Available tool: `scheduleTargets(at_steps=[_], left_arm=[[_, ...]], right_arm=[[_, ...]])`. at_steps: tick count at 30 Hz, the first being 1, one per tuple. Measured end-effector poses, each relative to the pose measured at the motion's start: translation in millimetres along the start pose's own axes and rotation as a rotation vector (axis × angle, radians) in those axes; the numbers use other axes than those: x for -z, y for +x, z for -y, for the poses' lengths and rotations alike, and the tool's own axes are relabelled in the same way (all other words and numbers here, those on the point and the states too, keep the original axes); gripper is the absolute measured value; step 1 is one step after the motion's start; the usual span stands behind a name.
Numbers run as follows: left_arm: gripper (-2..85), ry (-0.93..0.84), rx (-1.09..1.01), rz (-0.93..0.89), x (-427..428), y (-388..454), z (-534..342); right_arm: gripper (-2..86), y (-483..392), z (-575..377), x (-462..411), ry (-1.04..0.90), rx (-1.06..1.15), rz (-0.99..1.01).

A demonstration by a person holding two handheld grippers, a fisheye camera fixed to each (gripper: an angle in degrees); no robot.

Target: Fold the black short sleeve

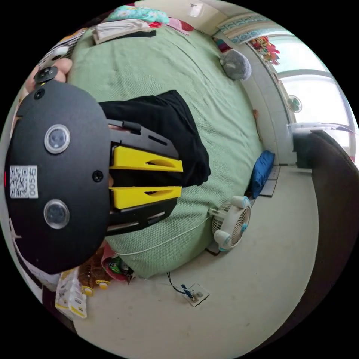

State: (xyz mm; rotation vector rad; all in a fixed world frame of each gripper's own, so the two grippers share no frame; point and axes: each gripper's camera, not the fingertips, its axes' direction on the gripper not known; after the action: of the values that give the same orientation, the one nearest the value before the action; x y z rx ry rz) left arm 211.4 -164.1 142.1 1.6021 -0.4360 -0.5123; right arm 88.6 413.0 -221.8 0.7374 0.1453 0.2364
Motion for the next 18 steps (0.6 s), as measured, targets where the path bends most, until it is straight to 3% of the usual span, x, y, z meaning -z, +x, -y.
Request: scheduleTargets(at_steps=[5,12,18], left_arm=[[-0.3,-0.022,-0.033,0.071,14.5,18.6,-11.7],[-0.6,0.005,-0.032,0.161,72.3,28.2,-37.3],[-0.6,0.069,0.020,0.239,129.2,23.7,-63.3]], right_arm=[[9.7,16.2,-52.3,3.7,-0.095,0.142,-0.035],[10.6,105.0,-134.5,-48.2,-0.312,-0.102,0.080],[-0.7,126.6,-149.4,-56.8,-0.255,-0.142,0.156]])
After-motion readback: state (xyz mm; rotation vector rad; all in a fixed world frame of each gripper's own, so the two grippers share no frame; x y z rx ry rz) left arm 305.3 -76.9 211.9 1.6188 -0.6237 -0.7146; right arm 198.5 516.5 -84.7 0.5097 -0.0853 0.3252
